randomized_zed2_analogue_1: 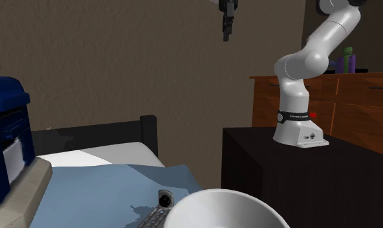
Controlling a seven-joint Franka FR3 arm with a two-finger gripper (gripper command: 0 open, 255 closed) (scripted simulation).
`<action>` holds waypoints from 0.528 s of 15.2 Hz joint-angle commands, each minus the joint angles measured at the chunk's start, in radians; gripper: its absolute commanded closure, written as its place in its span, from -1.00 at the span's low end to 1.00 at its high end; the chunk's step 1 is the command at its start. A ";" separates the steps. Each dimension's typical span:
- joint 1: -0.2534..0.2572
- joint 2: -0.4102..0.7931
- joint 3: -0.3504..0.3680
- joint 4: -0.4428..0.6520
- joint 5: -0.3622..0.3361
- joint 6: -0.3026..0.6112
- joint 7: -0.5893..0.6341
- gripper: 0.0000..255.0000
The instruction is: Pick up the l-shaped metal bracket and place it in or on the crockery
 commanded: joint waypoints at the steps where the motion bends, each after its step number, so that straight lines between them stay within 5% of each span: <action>1: 0.000 0.000 0.000 0.000 0.000 0.000 0.000 -1.00; 8: 0.048 0.124 0.069 -0.093 0.035 0.217 0.015 -1.00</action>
